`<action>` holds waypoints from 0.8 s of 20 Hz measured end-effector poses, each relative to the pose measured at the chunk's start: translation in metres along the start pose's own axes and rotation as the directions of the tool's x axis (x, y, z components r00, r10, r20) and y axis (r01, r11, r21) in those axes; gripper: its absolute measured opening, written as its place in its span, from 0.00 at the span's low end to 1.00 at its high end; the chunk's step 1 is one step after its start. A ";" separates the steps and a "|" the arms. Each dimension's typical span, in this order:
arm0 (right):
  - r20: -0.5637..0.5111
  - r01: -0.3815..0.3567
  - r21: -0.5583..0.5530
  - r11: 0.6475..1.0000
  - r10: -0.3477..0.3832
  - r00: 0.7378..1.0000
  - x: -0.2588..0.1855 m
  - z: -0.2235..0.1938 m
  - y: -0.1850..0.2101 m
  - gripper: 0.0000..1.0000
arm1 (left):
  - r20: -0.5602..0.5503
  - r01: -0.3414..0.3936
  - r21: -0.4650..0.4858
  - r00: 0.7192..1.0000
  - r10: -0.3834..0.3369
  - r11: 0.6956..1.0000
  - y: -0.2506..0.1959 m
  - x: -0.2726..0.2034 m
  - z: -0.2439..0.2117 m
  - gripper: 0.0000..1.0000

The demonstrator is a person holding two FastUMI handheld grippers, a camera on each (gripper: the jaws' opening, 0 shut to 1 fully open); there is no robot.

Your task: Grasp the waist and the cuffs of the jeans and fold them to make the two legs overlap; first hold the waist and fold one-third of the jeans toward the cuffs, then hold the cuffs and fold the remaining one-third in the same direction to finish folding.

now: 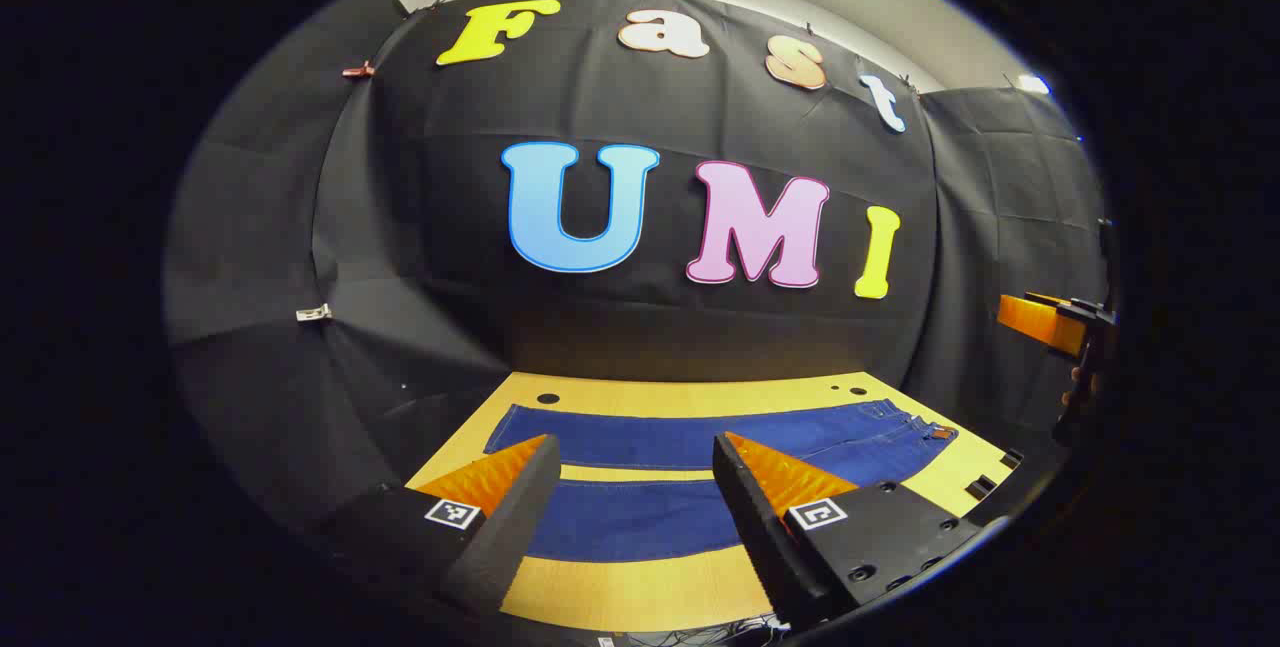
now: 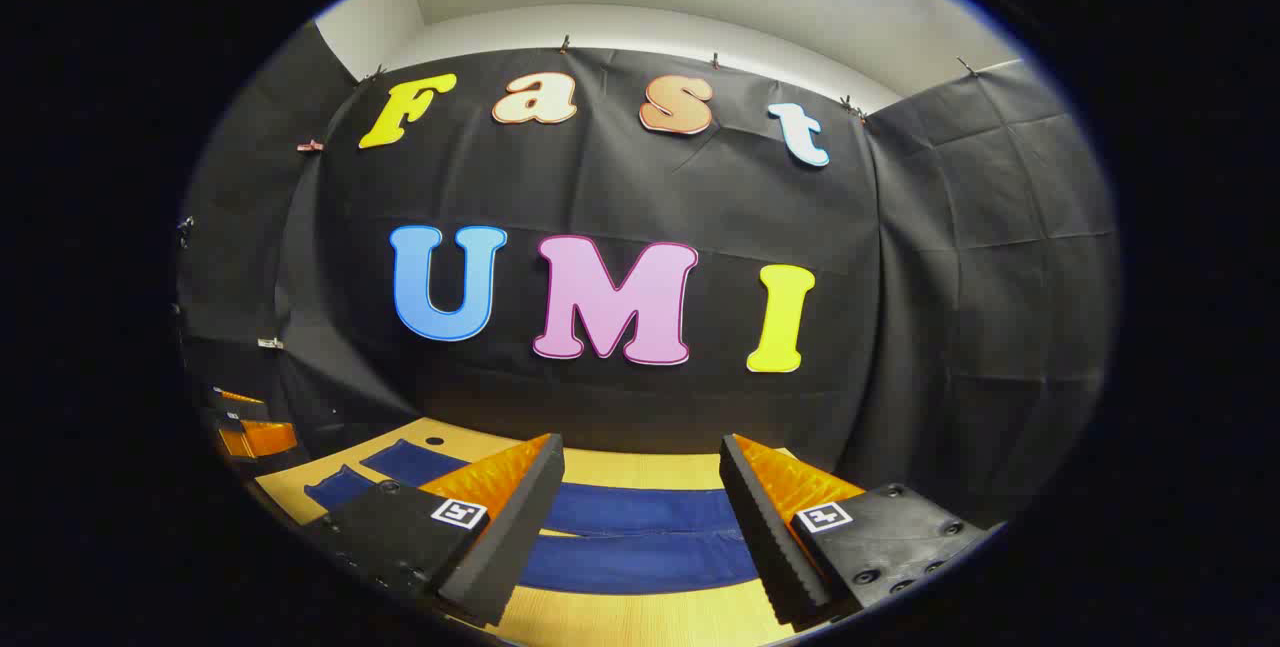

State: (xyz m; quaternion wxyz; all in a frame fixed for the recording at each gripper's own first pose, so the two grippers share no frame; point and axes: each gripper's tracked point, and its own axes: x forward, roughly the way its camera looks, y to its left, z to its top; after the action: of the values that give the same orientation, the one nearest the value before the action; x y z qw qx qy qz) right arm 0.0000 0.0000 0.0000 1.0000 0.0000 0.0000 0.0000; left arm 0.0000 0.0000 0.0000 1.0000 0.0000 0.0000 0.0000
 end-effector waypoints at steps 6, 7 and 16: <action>0.010 0.004 -0.006 1.000 -0.004 1.000 0.001 0.003 -0.001 0.95 | 0.013 0.039 0.024 0.999 -0.039 0.999 -0.010 0.004 0.007 0.96; 0.011 0.004 -0.004 1.000 -0.004 1.000 0.002 0.003 -0.001 0.95 | 0.011 0.040 0.024 0.999 -0.041 0.999 -0.011 0.005 0.006 0.96; 0.003 0.025 -0.013 1.000 -0.025 1.000 0.005 -0.003 -0.006 0.95 | 0.023 0.015 0.041 1.000 -0.016 0.999 0.005 0.005 0.012 0.96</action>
State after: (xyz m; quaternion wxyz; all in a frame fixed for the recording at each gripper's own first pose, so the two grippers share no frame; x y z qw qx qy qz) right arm 0.0054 -0.0059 -0.0029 0.9999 -0.0065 -0.0017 -0.0124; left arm 0.0053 0.0048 0.0120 0.9997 0.0206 -0.0117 -0.0079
